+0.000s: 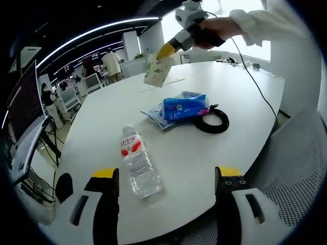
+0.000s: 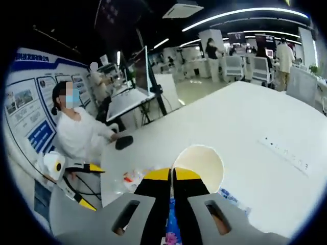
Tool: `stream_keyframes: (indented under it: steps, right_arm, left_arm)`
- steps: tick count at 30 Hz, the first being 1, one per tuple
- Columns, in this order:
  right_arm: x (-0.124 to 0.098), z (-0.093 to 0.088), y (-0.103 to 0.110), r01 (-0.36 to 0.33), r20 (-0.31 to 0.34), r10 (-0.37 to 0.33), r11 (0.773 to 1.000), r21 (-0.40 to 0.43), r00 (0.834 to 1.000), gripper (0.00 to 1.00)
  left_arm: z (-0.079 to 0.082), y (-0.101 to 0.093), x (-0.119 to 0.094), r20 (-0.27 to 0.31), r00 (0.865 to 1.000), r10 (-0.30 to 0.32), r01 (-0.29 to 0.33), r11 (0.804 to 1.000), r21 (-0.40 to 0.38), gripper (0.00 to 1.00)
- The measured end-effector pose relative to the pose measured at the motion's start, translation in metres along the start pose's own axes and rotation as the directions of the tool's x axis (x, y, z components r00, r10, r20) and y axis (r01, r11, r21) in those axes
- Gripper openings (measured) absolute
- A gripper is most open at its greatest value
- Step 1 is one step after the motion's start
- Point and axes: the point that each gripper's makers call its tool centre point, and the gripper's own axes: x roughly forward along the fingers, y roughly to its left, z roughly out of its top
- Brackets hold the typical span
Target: Arrange the tabletop items into an orderly group along one side of the table until the central work area is clear of visible clutter.
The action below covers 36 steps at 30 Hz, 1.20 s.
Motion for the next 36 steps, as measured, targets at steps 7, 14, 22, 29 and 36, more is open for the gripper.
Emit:
stream_keyframes:
  steps: [7, 14, 22, 29, 36]
  right_arm:
    - [0.011, -0.003, -0.016, 0.02, -0.089, -0.03, 0.993, -0.115, 0.996, 0.0]
    - [0.019, -0.014, -0.033, 0.017, -0.189, -0.069, 0.964, -0.266, 0.98, 0.0]
    - [0.03, -0.018, -0.053, 0.042, -0.224, -0.136, 0.925, -0.378, 0.965, 0.0]
    - [0.039, -0.023, -0.061, 0.024, -0.257, -0.148, 0.903, -0.429, 0.955, 0.0]
    - [0.049, -0.029, -0.07, 0.018, -0.274, -0.15, 0.903, -0.43, 0.95, 0.0]
  left_arm:
    - [-0.003, 0.0, 0.001, -0.016, 1.0, 0.001, -0.001, 1.0, 0.013, 0.76]
    - [-0.005, 0.002, 0.002, -0.022, 1.0, 0.012, -0.011, 1.0, 0.026, 0.73]
    - [-0.007, 0.002, 0.002, -0.033, 0.999, 0.013, -0.011, 0.999, 0.039, 0.71]
    - [-0.011, 0.002, 0.003, -0.048, 0.999, 0.011, -0.009, 0.999, 0.05, 0.7]
    - [-0.014, 0.003, 0.003, -0.059, 0.998, 0.019, -0.015, 0.998, 0.064, 0.68]
